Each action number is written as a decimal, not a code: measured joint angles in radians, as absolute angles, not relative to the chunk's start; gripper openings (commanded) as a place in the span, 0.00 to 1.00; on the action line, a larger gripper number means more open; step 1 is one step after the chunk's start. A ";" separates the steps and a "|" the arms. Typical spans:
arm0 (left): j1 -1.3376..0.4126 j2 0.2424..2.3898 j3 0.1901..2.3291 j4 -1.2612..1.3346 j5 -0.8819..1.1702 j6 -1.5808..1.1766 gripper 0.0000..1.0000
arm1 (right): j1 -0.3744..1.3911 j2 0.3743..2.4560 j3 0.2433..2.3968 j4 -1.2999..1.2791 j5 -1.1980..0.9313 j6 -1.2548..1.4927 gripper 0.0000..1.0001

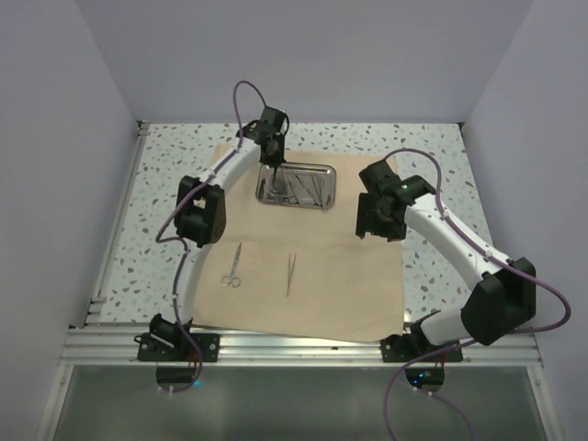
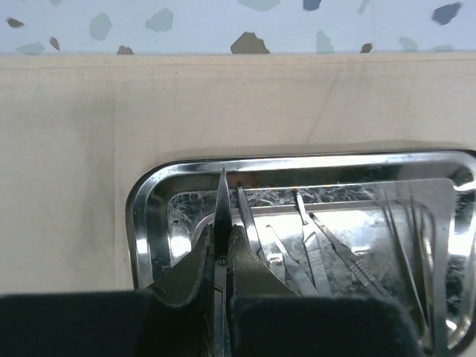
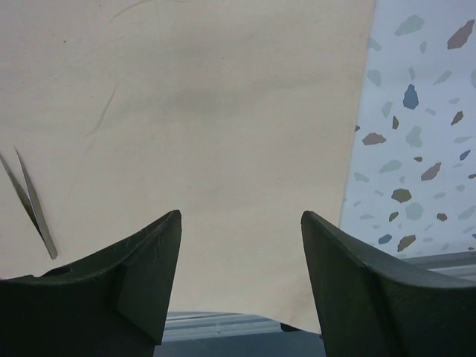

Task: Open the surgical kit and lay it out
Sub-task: Pick up the medical item from the container, then place the medical item in the surgical kit.

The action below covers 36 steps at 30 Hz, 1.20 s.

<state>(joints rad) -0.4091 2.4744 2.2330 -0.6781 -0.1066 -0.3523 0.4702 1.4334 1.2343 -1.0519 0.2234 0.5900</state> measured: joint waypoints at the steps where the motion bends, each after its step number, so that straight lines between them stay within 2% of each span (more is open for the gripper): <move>1: -0.409 2.454 2.233 -0.685 -0.103 -0.351 0.00 | 0.470 1.424 1.234 -1.053 0.225 0.590 0.70; 6: -0.414 2.246 2.148 -0.696 -0.100 -0.347 0.00 | 0.470 1.393 1.251 -1.064 0.222 0.590 0.70; 9: -0.426 2.030 1.967 -0.664 -0.115 -0.347 0.00 | 0.469 1.367 1.266 -1.078 0.212 0.591 0.82; 10: -0.432 1.952 1.890 -0.653 -0.121 -0.347 0.00 | 0.469 1.355 1.272 -1.089 0.207 0.593 0.94; 11: -0.441 1.871 1.800 -0.630 -0.128 -0.348 0.00 | 0.469 1.341 1.277 -1.100 0.201 0.597 0.98; 15: -0.476 1.637 1.468 -0.599 -0.147 -0.362 0.00 | 0.469 1.252 1.275 -1.162 0.145 0.622 0.98; 21: -0.494 1.528 1.115 -0.607 -0.179 -0.398 0.00 | 0.469 0.993 1.188 -1.267 0.118 0.624 0.98; 26: -0.498 1.454 0.978 -0.609 -0.196 -0.432 0.00 | 0.468 0.809 1.072 -1.320 0.138 0.624 0.98; 31: -0.508 1.430 0.932 -0.581 -0.192 -0.476 0.00 | 0.468 0.772 1.005 -1.346 0.139 0.651 0.98; 33: -0.517 1.429 0.920 -0.575 -0.189 -0.492 0.14 | 0.468 0.771 1.005 -1.346 0.141 0.667 0.98; 34: -0.521 1.428 0.915 -0.572 -0.188 -0.497 0.34 | 0.468 0.770 1.005 -1.347 0.144 0.675 0.98; 36: -0.529 1.428 0.906 -0.567 -0.187 -0.509 0.48 | 0.468 0.764 1.005 -1.347 0.153 0.694 0.98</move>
